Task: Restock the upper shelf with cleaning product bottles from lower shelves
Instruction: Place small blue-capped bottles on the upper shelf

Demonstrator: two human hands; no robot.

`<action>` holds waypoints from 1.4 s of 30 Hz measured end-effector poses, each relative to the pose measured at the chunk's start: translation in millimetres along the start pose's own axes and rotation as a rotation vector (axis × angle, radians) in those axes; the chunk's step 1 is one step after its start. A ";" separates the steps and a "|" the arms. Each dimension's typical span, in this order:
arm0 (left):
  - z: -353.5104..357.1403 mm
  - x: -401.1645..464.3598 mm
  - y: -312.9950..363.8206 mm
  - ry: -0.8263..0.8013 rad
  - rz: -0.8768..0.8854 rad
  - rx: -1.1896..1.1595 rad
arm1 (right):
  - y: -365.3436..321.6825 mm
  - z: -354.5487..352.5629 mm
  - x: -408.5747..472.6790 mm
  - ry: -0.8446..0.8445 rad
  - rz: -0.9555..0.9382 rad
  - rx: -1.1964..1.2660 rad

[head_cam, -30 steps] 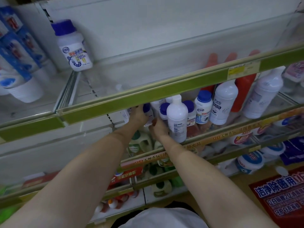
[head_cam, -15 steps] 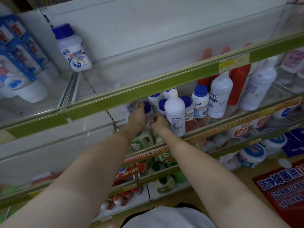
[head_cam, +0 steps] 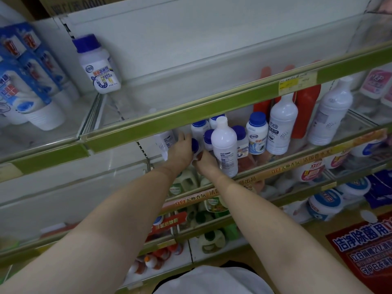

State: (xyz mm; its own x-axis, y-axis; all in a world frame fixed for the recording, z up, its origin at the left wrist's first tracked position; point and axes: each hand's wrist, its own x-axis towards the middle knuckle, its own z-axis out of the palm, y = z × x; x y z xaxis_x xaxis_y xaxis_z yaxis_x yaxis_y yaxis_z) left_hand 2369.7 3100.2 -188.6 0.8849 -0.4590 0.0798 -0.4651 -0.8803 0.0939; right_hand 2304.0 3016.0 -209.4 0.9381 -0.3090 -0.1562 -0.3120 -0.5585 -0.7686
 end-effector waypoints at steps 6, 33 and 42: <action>-2.3 -15.8 -7.0 -0.031 0.023 -0.073 | -5.4 -4.9 -11.1 0.008 0.021 0.041; -51.2 -147.6 -131.1 -0.155 -0.831 -1.731 | -98.5 49.2 -117.9 0.062 0.195 0.134; -30.7 -204.3 -151.0 -0.243 -0.878 -1.964 | -110.9 71.9 -147.3 0.076 0.192 0.071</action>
State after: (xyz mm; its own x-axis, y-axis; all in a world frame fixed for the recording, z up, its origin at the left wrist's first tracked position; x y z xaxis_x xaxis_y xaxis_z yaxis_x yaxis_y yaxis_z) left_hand 2258.3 3330.6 -188.5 0.7411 -0.2566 -0.6204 0.6705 0.3302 0.6644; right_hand 2211.3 3178.7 -145.8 0.8479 -0.4629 -0.2586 -0.4696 -0.4291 -0.7716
